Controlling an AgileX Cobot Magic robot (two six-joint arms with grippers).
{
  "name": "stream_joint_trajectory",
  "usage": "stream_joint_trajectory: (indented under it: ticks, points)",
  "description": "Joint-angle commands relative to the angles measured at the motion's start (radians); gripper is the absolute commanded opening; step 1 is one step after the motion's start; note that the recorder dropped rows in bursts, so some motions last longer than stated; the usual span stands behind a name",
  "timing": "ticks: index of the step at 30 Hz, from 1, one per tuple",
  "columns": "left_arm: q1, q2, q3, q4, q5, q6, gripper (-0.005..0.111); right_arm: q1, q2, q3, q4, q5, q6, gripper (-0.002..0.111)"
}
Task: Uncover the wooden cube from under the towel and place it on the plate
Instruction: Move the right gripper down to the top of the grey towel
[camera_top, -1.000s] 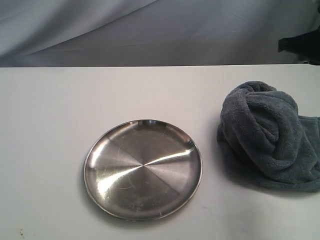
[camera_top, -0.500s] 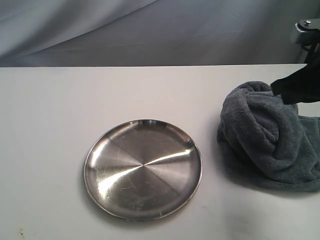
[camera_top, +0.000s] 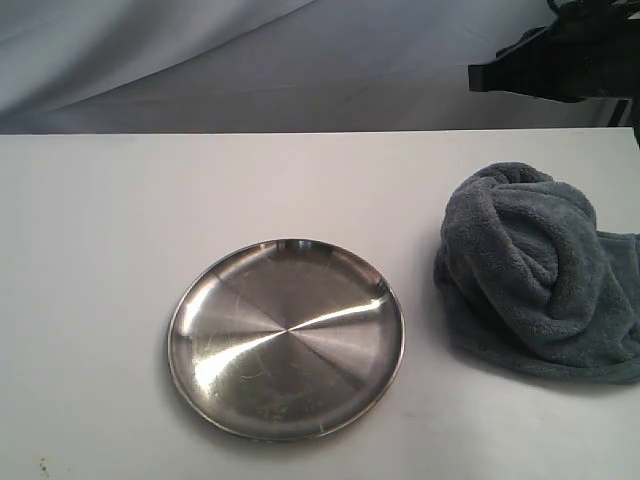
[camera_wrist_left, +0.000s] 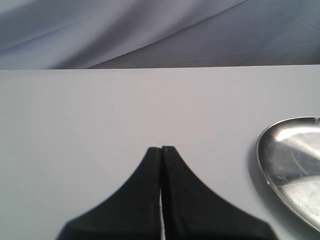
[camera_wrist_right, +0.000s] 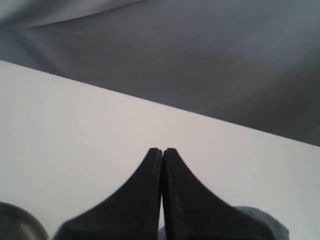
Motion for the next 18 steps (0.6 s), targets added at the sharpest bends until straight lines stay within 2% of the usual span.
stream_joint_trajectory:
  ticks: [1, 6, 9, 13, 18]
  points:
    - [0.001, -0.002, 0.005, -0.005, -0.013, -0.004, 0.001, -0.001, -0.001, 0.018, -0.112, -0.050, -0.007, 0.000]
    - [0.001, -0.002, 0.005, -0.005, -0.013, -0.002, 0.001, -0.001, -0.003, 0.079, -0.098, -0.178, -0.007, 0.000]
    - [0.001, -0.002, 0.005, -0.005, -0.013, -0.002, 0.001, -0.019, -0.003, 0.151, 0.071, -0.297, -0.010, 0.000]
    - [0.001, -0.002, 0.005, -0.005, -0.013, -0.002, 0.001, -0.099, -0.003, 0.172, 0.092, -0.159, -0.049, 0.000]
    - [0.001, -0.002, 0.005, -0.005, -0.013, -0.004, 0.001, -0.095, -0.003, 0.172, 0.032, -0.032, -0.143, 0.000]
